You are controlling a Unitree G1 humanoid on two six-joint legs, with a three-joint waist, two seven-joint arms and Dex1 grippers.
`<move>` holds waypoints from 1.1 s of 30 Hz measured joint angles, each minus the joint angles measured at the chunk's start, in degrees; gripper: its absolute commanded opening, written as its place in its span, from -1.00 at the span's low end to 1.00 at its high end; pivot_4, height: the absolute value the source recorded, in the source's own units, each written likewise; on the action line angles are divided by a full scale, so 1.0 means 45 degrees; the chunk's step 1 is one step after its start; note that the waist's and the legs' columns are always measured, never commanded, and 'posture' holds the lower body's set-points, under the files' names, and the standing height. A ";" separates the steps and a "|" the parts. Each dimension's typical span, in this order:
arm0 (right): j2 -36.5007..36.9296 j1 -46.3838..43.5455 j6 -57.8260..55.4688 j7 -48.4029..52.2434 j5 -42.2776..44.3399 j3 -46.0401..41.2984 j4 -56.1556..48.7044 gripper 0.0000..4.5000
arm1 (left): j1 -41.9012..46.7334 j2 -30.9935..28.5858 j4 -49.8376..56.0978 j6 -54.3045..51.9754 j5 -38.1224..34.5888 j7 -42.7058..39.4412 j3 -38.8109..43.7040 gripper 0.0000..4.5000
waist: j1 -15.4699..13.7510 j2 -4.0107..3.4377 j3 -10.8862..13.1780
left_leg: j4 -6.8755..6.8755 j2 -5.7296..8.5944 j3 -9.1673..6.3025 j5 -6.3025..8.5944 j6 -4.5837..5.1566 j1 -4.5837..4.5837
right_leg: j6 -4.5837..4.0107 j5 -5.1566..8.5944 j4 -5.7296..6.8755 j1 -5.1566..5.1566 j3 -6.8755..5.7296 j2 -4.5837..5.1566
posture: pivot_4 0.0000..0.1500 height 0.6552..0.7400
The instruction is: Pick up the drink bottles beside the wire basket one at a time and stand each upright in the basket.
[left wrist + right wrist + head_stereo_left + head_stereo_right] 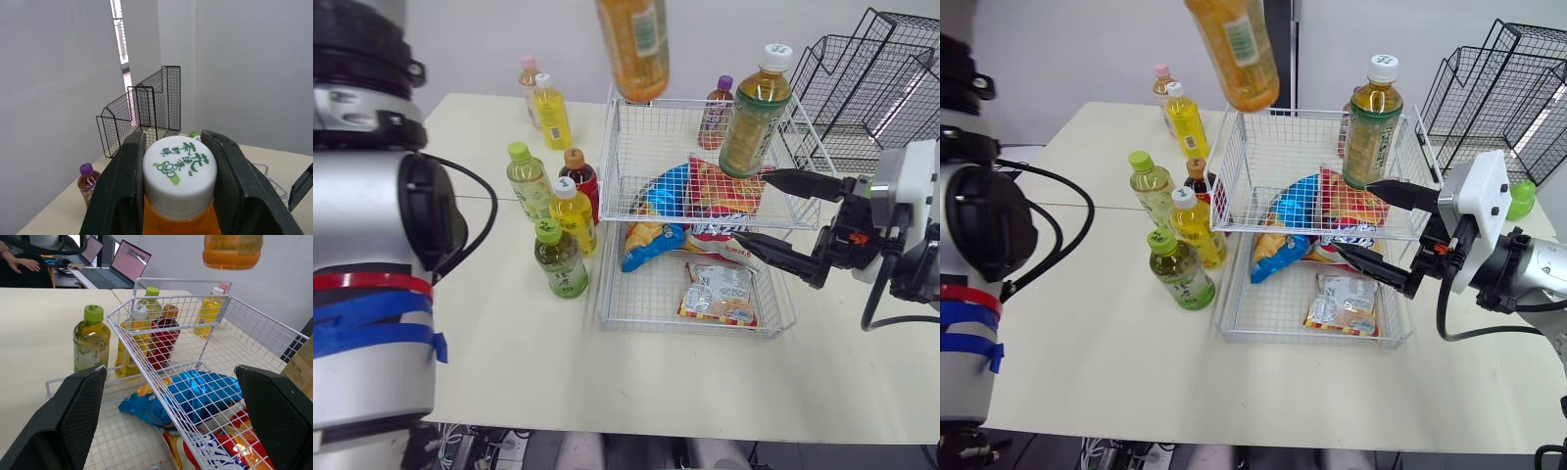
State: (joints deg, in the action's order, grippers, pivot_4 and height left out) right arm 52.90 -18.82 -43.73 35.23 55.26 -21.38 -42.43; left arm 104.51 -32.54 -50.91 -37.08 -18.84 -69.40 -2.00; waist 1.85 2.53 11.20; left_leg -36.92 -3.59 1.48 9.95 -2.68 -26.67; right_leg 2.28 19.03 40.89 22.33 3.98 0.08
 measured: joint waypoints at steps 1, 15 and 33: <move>0.0013 0.0049 -0.0002 -0.0098 0.0042 -0.0063 -0.0092 1.00 | -0.0052 0.0222 -0.0199 0.0182 0.0096 0.0001 0.0006 -0.39 | -0.0002 0.0000 0.0000 | -0.0002 0.0001 0.0000 0.0000 0.0000 0.0000 | 0.0000 0.0000 0.0000 -0.0001 0.0000 0.0000 | 1.00 0.76; 0.0559 0.0333 -0.0128 -0.0947 0.1221 -0.1047 -0.0285 1.00 | -0.0916 0.3144 -0.2617 0.2657 0.1469 0.0634 0.0008 -0.39 | 0.0009 -0.0010 0.0005 | -0.0002 0.0009 -0.0007 -0.0001 0.0001 -0.0011 | -0.0001 -0.0001 0.0001 0.0002 0.0000 -0.0002 | 1.00 0.76; 0.0869 0.0652 -0.0121 -0.1416 0.1660 -0.1490 -0.0553 1.00 | -0.0794 0.3803 -0.4225 0.4117 0.2277 0.1265 0.0540 0.41 | -0.0001 -0.0015 0.0002 | -0.0009 0.0014 -0.0010 -0.0002 0.0001 -0.0002 | -0.0001 -0.0002 0.0014 -0.0010 -0.0002 -0.0001 | 1.00 0.76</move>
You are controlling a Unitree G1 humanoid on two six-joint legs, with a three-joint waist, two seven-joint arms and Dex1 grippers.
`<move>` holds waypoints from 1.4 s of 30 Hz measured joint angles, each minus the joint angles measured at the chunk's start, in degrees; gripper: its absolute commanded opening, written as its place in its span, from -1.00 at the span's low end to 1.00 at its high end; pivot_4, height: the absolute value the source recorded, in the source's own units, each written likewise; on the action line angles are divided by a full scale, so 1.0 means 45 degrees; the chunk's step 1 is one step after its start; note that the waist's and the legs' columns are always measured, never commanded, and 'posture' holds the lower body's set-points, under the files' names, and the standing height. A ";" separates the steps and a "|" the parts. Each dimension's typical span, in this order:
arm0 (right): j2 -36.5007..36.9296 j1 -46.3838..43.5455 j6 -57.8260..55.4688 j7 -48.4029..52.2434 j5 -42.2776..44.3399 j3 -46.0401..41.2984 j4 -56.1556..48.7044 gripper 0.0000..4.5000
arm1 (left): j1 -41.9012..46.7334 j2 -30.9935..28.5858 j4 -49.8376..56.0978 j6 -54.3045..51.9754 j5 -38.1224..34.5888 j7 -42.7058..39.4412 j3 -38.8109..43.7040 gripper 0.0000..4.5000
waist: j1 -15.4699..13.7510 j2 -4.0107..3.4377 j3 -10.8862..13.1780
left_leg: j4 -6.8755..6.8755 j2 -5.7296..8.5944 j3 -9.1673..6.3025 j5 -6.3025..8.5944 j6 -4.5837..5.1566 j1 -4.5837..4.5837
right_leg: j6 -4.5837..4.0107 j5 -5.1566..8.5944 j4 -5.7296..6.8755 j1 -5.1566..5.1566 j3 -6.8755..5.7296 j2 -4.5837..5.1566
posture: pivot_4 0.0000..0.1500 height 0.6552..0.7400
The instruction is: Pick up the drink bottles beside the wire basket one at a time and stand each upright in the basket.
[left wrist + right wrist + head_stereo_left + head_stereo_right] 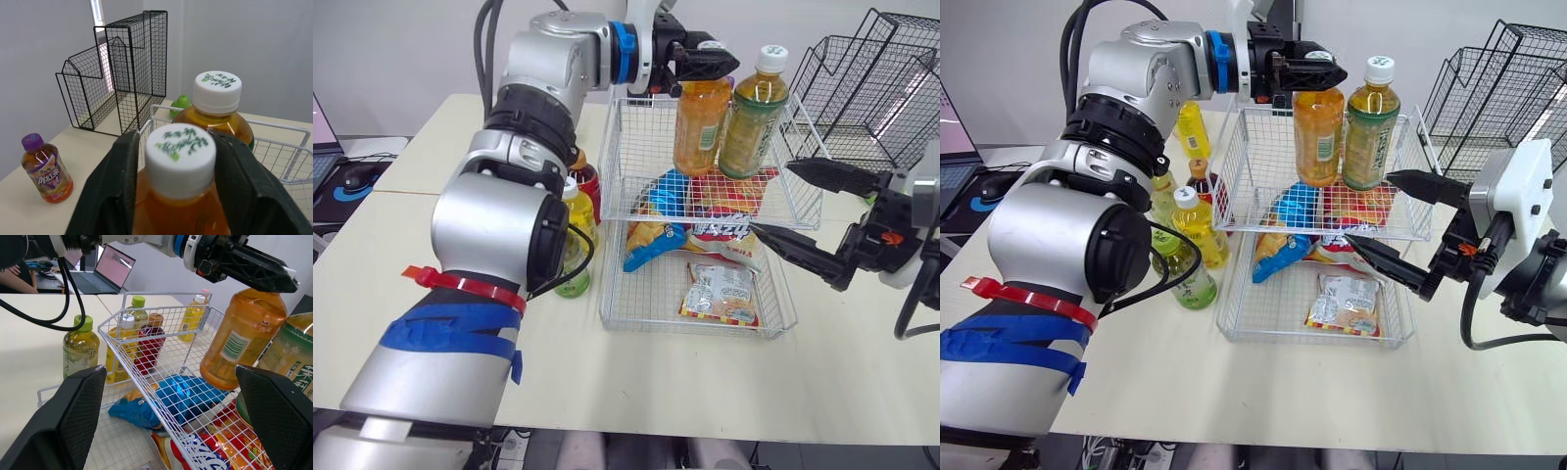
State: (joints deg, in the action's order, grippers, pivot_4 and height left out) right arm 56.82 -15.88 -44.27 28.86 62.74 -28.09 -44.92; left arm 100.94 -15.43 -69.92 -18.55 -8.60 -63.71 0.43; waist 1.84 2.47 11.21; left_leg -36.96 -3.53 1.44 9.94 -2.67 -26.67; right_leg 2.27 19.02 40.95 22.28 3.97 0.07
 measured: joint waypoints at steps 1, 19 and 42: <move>0.0020 0.0040 0.0000 -0.0035 -0.0008 -0.0004 -0.0003 1.00 | 0.0001 -0.0069 -0.0025 -0.0014 0.0002 -0.0082 0.0007 0.55 | 0.0003 0.0000 0.0000 | 0.0000 0.0000 0.0001 0.0000 0.0000 0.0000 | 0.0000 0.0000 0.0000 0.0001 0.0000 0.0000 | 1.00 0.76; 0.0539 0.0191 0.0322 0.0232 -0.0958 -0.0845 0.0388 1.00 | -0.2406 -0.4490 0.5117 -0.3140 -0.0650 -0.3805 0.0305 0.99 | 0.0040 -0.0012 -0.0004 | -0.0005 -0.0020 -0.0005 -0.0003 -0.0004 0.0026 | -0.0001 -0.0001 0.0029 -0.0010 -0.0003 -0.0005 | 1.00 0.76; -0.0262 -0.2713 0.1235 0.2502 -0.2152 0.2745 0.3034 1.00 | -1.4100 -0.7680 1.3283 -0.4739 -0.2680 0.1069 0.5070 0.99 | -0.0095 -0.0005 -0.0009 | -0.0006 -0.0037 -0.0004 -0.0004 -0.0001 0.0175 | -0.0005 -0.0001 0.0019 -0.0154 -0.0015 0.0043 | 1.00 0.76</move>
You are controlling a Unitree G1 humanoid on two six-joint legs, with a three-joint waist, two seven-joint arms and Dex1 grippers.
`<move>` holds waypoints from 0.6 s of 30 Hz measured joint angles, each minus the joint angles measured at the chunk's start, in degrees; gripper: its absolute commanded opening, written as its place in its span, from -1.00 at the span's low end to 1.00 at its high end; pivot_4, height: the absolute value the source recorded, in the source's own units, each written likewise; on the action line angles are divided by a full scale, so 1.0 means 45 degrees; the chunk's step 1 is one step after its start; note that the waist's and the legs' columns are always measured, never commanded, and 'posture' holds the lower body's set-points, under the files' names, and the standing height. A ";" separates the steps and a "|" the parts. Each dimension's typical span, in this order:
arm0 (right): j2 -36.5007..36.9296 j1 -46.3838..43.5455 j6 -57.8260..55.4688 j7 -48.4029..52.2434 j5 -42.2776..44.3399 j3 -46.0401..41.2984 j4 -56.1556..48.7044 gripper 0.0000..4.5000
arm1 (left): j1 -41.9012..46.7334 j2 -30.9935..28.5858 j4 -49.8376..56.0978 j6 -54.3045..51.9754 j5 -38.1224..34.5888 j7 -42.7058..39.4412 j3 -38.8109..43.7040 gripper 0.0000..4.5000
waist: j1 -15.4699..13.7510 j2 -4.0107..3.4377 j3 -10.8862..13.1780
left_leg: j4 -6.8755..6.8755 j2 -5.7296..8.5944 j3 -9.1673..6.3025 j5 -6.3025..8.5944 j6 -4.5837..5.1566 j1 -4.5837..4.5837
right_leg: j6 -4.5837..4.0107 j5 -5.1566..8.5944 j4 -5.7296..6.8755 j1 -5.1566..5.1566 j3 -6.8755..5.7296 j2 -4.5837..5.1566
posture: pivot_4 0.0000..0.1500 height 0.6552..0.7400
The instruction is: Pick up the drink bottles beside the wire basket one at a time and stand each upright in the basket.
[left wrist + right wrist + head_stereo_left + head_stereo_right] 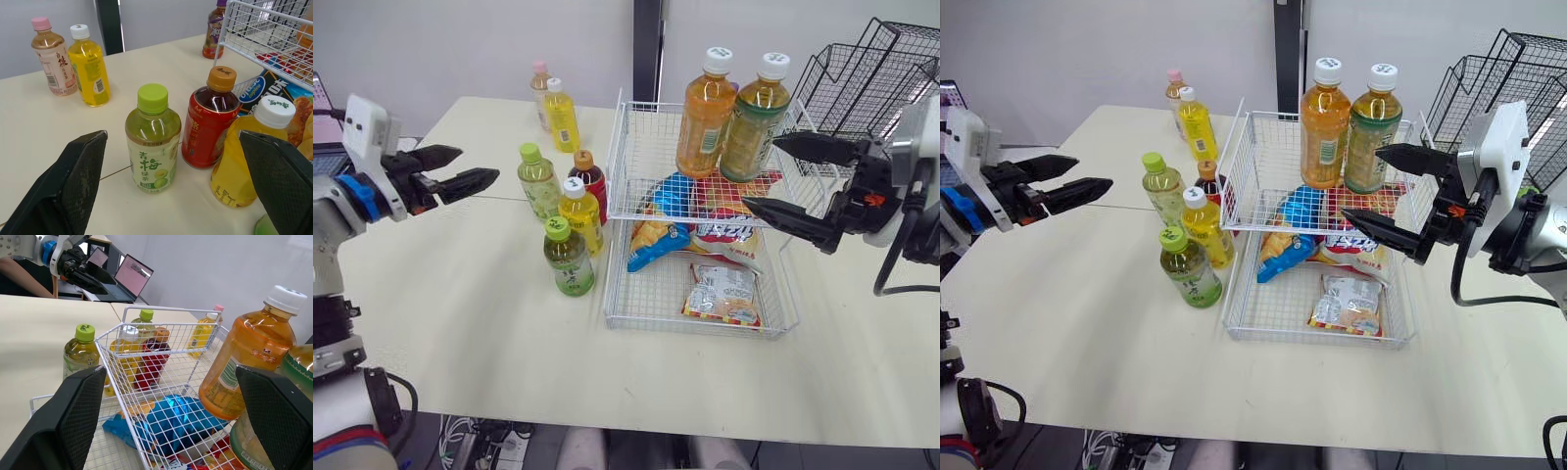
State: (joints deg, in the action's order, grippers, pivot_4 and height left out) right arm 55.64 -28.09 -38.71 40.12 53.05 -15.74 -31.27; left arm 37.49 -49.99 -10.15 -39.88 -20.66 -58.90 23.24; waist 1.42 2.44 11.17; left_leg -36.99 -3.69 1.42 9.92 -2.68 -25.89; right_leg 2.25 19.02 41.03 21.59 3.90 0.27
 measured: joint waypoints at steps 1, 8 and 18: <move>0.0005 0.0021 -0.0109 -0.0001 0.0056 -0.0006 -0.0042 1.00 | -0.0026 0.0226 -0.0119 0.0240 -0.0023 0.0184 -0.0025 0.99 | 0.0003 0.0000 0.0000 | 0.0000 0.0000 0.0000 0.0000 0.0000 0.0002 | 0.0000 0.0000 0.0001 -0.0001 0.0000 -0.0002 | 1.00 0.76; 0.0206 0.0750 -0.0792 -0.0075 0.1084 -0.0686 -0.1271 1.00 | 0.0951 0.1715 -0.1232 0.0987 -0.0021 0.1514 -0.1090 0.99 | 0.0026 0.0004 -0.0002 | 0.0000 0.0015 -0.0007 0.0000 0.0000 0.0001 | 0.0002 -0.0001 -0.0008 -0.0014 -0.0004 -0.0014 | 1.00 0.76; 0.0504 0.1615 -0.1365 -0.0975 0.2907 -0.1785 -0.2437 1.00 | 0.2439 0.2421 -0.3069 0.2082 0.0426 0.3497 -0.1592 0.99 | 0.0116 0.0004 -0.0003 | 0.0007 0.0015 -0.0008 0.0000 -0.0001 0.0009 | 0.0002 -0.0002 -0.0006 -0.0013 -0.0002 -0.0028 | 1.00 0.76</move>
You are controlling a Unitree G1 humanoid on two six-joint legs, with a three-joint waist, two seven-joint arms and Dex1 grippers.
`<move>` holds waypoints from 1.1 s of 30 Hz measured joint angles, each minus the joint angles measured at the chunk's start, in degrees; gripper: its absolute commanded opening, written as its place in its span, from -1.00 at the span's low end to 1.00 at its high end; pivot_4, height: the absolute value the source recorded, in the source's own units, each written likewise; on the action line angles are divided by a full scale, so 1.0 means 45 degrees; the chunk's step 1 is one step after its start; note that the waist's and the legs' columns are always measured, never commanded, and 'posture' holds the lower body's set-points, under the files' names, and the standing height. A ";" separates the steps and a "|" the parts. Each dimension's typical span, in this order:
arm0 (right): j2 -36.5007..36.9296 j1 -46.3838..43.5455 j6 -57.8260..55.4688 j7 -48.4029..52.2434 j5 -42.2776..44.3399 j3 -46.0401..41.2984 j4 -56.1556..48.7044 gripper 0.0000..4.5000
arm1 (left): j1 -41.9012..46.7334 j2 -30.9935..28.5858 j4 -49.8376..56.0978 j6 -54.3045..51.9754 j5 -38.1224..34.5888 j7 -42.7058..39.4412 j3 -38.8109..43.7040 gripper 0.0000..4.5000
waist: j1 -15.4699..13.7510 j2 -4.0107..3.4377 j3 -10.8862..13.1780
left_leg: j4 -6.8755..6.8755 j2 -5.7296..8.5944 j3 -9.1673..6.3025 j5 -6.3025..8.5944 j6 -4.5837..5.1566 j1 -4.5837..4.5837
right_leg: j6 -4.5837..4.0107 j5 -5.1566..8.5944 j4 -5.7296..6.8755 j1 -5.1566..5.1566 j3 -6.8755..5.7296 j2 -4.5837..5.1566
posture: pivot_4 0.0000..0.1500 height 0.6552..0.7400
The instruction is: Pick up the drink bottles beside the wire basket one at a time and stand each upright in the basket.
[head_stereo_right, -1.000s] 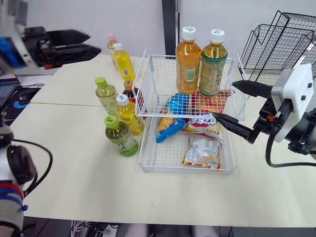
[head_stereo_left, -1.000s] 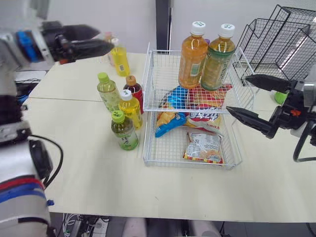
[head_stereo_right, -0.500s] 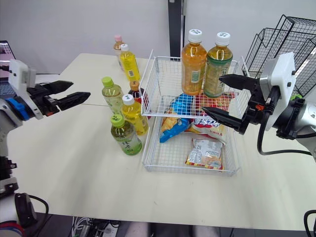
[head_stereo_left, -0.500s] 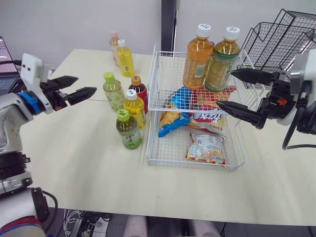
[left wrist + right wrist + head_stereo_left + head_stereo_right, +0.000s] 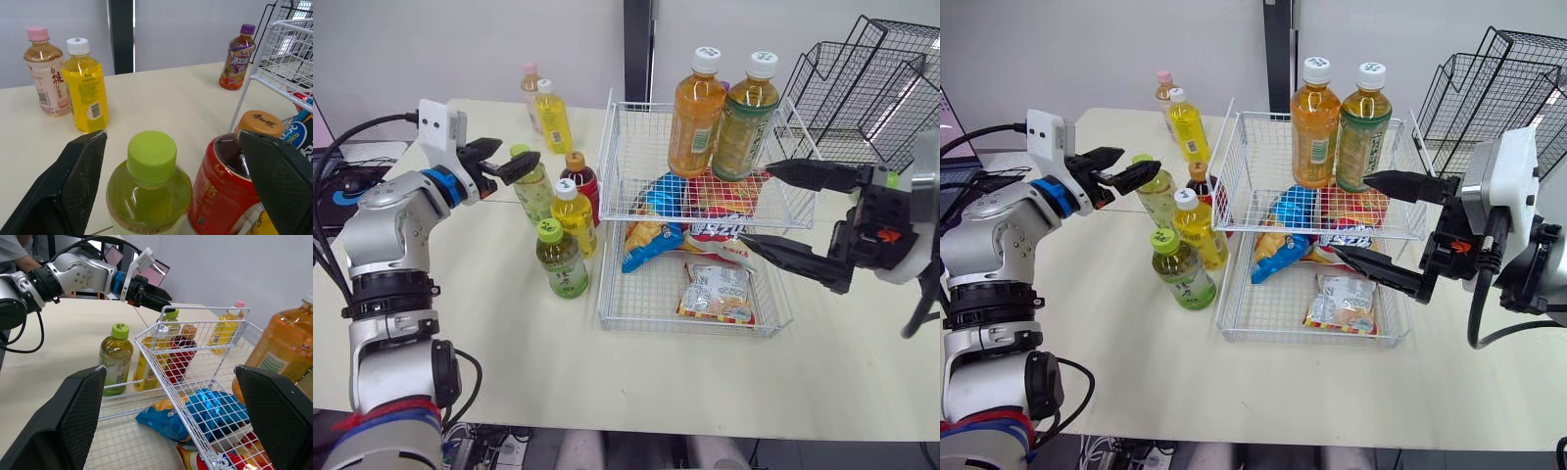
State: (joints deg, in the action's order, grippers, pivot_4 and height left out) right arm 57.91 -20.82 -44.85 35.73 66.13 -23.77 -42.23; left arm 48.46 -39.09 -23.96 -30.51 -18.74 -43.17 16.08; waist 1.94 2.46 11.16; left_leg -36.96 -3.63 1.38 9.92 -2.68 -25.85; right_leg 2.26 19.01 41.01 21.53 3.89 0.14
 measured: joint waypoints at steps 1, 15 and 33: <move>0.0006 0.0034 -0.0030 -0.0086 0.0149 0.0000 -0.0125 1.00 | 0.0157 0.0009 -0.0379 0.0058 0.0048 0.0134 -0.0010 0.99 | -0.0013 0.0000 0.0000 | -0.0002 0.0001 -0.0001 0.0000 0.0000 -0.0002 | 0.0000 0.0000 0.0001 0.0000 -0.0003 0.0000 | 1.00 0.76; 0.0213 0.0362 0.0025 -0.0683 0.0737 -0.0168 -0.0584 1.00 | 0.1815 0.0960 -0.3098 0.1055 0.1009 0.1219 -0.1036 0.99 | -0.0049 0.0005 -0.0002 | 0.0001 0.0009 -0.0002 0.0000 0.0000 -0.0004 | 0.0003 -0.0001 -0.0015 -0.0008 -0.0004 0.0002 | 1.00 0.76; 0.0454 0.0776 0.0154 -0.0849 0.1025 -0.0465 -0.0657 1.00 | 0.1285 0.0552 -0.2287 0.0941 0.1158 0.1298 -0.1227 -0.38 | 0.0028 0.0007 0.0000 | 0.0012 -0.0001 0.0006 0.0001 -0.0001 -0.0008 | 0.0003 -0.0002 -0.0024 0.0005 0.0006 0.0000 | 1.00 0.76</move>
State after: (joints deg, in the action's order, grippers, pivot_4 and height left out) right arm 59.95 -17.33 -44.16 31.91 70.75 -25.86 -45.19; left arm 54.24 -36.61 -34.26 -26.27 -13.53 -37.33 10.55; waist 2.07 2.49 11.15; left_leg -36.91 -3.63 1.41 9.92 -2.69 -25.88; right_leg 2.27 19.00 40.90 21.55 3.92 0.14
